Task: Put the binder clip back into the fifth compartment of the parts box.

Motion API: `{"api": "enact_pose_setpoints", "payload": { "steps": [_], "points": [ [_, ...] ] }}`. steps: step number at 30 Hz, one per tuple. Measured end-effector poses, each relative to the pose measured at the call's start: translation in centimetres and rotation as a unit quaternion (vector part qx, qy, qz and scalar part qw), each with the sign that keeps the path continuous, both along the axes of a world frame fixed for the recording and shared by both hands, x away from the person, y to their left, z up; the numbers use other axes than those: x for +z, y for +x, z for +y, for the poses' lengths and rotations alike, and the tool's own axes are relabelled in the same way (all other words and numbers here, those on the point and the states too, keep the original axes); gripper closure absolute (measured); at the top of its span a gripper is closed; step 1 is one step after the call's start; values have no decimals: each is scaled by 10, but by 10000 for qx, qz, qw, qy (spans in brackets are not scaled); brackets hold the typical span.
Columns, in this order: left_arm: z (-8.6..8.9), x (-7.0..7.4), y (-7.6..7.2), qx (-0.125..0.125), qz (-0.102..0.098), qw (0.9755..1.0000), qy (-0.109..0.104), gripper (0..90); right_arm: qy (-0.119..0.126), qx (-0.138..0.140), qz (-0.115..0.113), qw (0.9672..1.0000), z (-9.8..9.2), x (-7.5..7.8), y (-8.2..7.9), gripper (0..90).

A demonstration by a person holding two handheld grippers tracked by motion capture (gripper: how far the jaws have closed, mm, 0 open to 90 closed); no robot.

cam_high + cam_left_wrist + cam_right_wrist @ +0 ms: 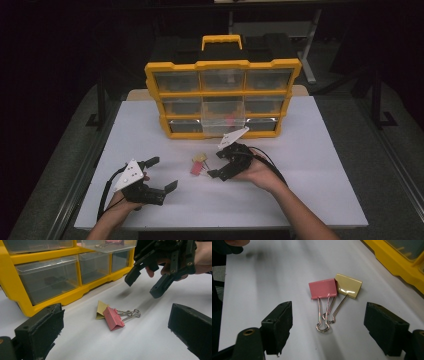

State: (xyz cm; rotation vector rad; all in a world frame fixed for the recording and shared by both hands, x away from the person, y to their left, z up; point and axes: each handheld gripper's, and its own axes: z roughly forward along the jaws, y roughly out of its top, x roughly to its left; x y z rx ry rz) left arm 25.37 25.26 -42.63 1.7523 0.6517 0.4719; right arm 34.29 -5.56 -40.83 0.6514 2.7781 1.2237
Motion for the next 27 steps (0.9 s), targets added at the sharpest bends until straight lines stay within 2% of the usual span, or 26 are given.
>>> {"api": "enact_pose_setpoints", "payload": {
  "steps": [5,6,8,17,22,24,25,26,27],
  "points": [
    [0,0,0,-6,-9,10000,6,0,-23,122,-83,9999,9,-2,4,279],
    [0,0,0,-11,-12,10000,15,0,-3,70,-19,10000,11,-2,3,287],
    [0,0,0,-12,-14,10000,10,0,-4,106,-57,9999,16,-3,5,300],
    [1,0,1,-11,-19,10000,18,0,-116,152,-24,9998,28,-9,8,308],
    [1,0,1,-19,-24,10000,20,0,-169,289,-175,9993,37,-14,14,318],
    [1,1,1,-16,-21,10000,13,0,-200,210,-38,9996,41,-15,13,319],
    [1,1,1,-14,-20,10000,11,0,-219,221,-64,9995,43,-16,13,320],
    [1,1,1,-14,-20,10000,9,0,-275,302,-200,9990,45,-18,14,321],
    [1,1,0,-12,-17,10000,-5,0,-291,304,-192,9989,46,-18,14,322]
  ]
}}
